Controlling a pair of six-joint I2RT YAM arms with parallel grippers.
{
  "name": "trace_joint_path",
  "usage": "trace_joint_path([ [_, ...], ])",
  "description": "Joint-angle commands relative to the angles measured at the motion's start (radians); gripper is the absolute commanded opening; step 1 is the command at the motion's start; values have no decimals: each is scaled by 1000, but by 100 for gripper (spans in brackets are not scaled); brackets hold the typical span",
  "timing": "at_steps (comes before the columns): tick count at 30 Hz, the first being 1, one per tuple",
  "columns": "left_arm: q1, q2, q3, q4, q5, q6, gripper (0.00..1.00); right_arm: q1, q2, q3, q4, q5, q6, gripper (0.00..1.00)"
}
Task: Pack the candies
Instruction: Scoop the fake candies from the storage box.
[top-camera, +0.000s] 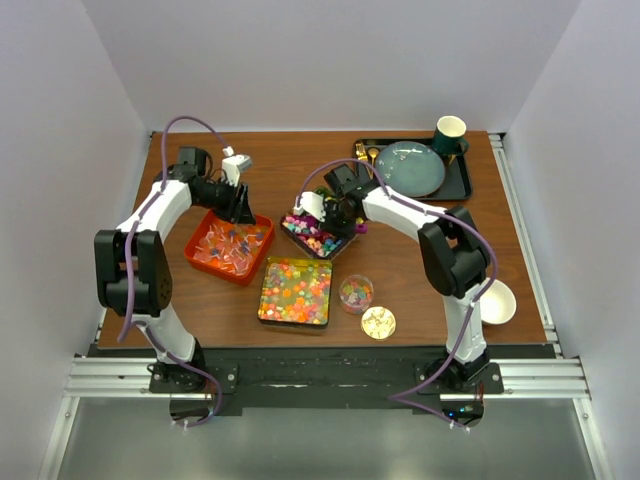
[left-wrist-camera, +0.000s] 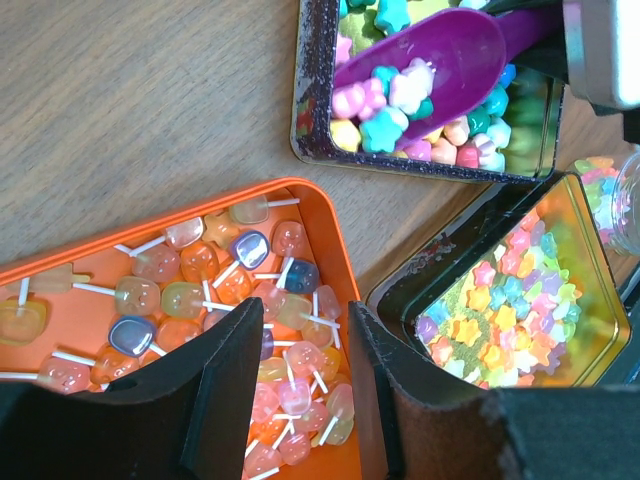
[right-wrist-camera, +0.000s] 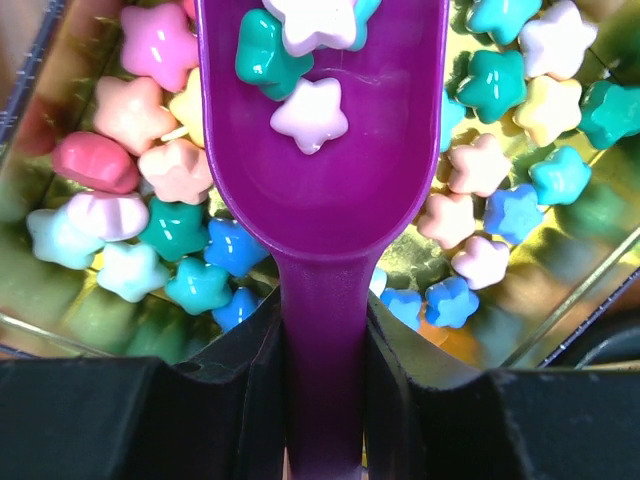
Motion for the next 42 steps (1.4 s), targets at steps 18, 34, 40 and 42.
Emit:
trace_joint_path([
  [18, 7, -38, -4, 15, 8, 15, 45, -9, -156, -182, 118, 79, 228, 0],
  [34, 7, -41, -13, -31, -16, 64, 45, -36, -222, -259, 244, 58, 308, 0],
  [40, 7, -19, 9, -29, -8, 72, 45, -45, -285, -327, 287, 42, 288, 0],
  [42, 7, -18, 21, -31, -2, 78, 45, -51, -310, -347, 308, 38, 297, 0],
])
